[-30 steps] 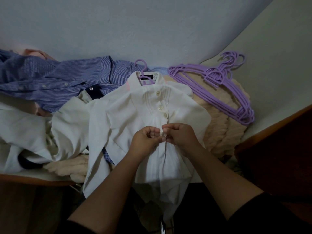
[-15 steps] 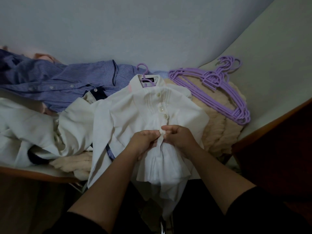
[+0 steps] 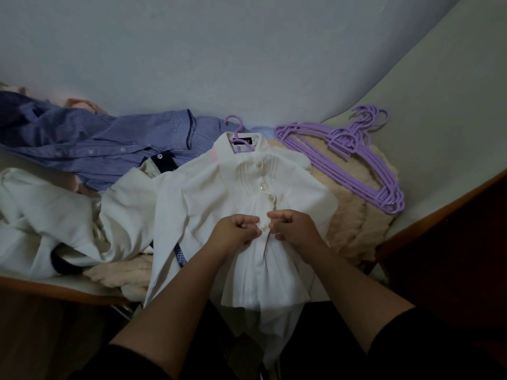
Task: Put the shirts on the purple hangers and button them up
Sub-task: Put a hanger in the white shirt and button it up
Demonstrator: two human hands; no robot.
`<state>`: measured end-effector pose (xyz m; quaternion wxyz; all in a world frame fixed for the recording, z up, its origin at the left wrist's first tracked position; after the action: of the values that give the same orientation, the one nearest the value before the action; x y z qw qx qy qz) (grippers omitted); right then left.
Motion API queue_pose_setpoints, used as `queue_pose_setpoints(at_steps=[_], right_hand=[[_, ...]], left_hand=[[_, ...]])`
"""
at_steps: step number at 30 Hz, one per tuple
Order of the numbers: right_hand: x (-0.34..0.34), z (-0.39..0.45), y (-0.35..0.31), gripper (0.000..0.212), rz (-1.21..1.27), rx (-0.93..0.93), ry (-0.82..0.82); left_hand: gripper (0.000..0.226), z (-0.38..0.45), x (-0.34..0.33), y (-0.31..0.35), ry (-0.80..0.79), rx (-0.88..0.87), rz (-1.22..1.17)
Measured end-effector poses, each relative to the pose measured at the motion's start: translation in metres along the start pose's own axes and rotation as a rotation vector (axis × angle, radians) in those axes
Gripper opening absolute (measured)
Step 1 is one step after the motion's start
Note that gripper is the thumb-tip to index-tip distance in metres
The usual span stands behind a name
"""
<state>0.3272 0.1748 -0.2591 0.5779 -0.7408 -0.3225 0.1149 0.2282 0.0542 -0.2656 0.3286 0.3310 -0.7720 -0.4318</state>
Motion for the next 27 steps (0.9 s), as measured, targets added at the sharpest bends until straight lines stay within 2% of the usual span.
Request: queue_pose_setpoints(at_steps=[5, 13, 17, 21, 24, 27], right_hand=[[0.004, 0.014, -0.014, 0.021, 0.058, 0.045, 0.026], [-0.008, 0.058, -0.056, 0.021, 0.124, 0.095, 0.033], [-0.012, 0.096, -0.084, 0.02, 0.132, 0.184, 0.093], [-0.019, 0.139, -0.107, 0.018, 0.068, 0.311, 0.152], [-0.028, 0.168, -0.119, 0.016, -0.008, 0.418, 0.168], [-0.039, 0.19, -0.12, 0.018, -0.171, 0.494, 0.148]], left_hand=[[0.022, 0.01, 0.005, 0.016, 0.063, -0.037, -0.093], [0.015, 0.048, 0.013, 0.069, 0.15, -0.208, -0.123], [0.011, 0.08, 0.028, 0.097, 0.282, -0.3, -0.13], [0.01, 0.116, 0.042, 0.123, 0.402, -0.433, -0.009], [0.014, 0.147, 0.044, 0.132, 0.435, -0.451, 0.164], [0.055, 0.174, 0.039, 0.128, 0.43, -0.466, 0.501]])
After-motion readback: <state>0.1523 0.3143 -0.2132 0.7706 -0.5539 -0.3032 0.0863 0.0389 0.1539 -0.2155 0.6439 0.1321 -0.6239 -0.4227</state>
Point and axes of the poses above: each hand's wrist, its own z-axis towards the middle knuckle, its own x-axis out of the back of the hand, y = z × x, the point moved 6 cm from there along z, towards the middle knuckle, and after that the axes turned 13 degrees about y, right-handed, at the moved point
